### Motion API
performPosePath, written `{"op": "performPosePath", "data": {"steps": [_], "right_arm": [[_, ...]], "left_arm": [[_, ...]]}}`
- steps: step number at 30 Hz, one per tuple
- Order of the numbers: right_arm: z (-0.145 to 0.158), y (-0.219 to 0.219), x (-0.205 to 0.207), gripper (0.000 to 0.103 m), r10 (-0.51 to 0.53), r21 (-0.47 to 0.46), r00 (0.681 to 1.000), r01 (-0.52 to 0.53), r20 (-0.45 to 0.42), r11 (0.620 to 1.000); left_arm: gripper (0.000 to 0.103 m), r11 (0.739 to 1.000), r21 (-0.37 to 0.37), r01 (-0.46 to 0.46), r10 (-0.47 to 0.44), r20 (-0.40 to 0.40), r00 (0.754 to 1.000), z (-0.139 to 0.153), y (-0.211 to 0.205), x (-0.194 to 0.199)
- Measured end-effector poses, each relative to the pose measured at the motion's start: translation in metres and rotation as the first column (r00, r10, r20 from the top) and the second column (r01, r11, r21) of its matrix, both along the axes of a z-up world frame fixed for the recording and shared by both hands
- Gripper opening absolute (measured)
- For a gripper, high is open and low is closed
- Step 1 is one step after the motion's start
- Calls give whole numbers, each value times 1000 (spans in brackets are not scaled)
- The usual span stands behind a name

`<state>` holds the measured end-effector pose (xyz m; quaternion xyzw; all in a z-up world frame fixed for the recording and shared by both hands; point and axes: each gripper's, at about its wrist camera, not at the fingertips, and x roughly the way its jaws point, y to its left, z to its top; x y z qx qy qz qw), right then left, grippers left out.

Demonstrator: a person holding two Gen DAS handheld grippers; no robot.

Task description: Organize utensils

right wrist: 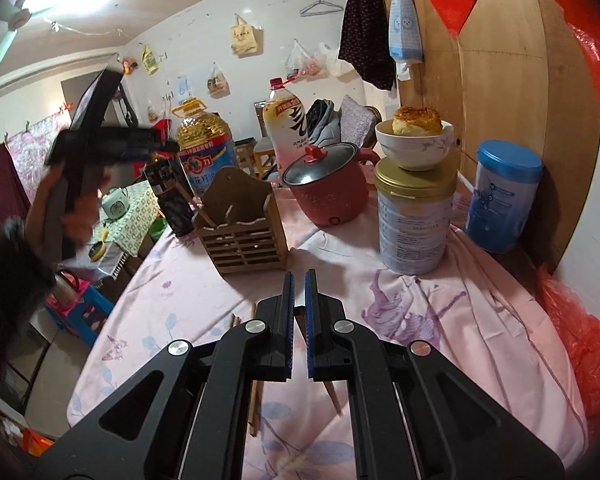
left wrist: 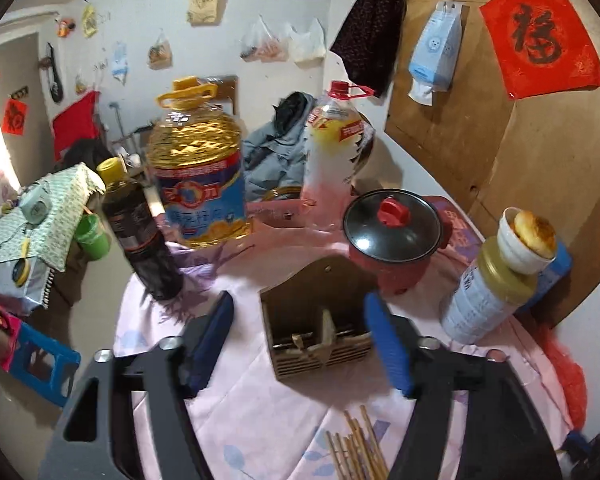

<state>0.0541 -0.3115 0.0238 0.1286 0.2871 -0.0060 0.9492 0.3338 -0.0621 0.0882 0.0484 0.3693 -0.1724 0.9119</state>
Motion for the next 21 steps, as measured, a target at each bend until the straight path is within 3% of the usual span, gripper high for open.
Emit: {"op": "performPosePath", "data": {"steps": [6,10,15,21], "right_arm": [[16,16,47,6,105,24,994,-106,39,994],[28,33,82,6,184,39,981,-187,67,982],[52,50,129,6,264,37,958,-269,113,962],[80,61,181,3,304,24,939,-311,162,950]], "left_arm": [[77,998,-31,-55,54,-31,998,-21,46,-50],[79,992,-36,-123,119,-99,988,-48,78,-87],[79,975,-9,-221,215,-196,957,-89,112,-137],[79,957,-1,-289,278,-260,924,-110,131,-172]]}}
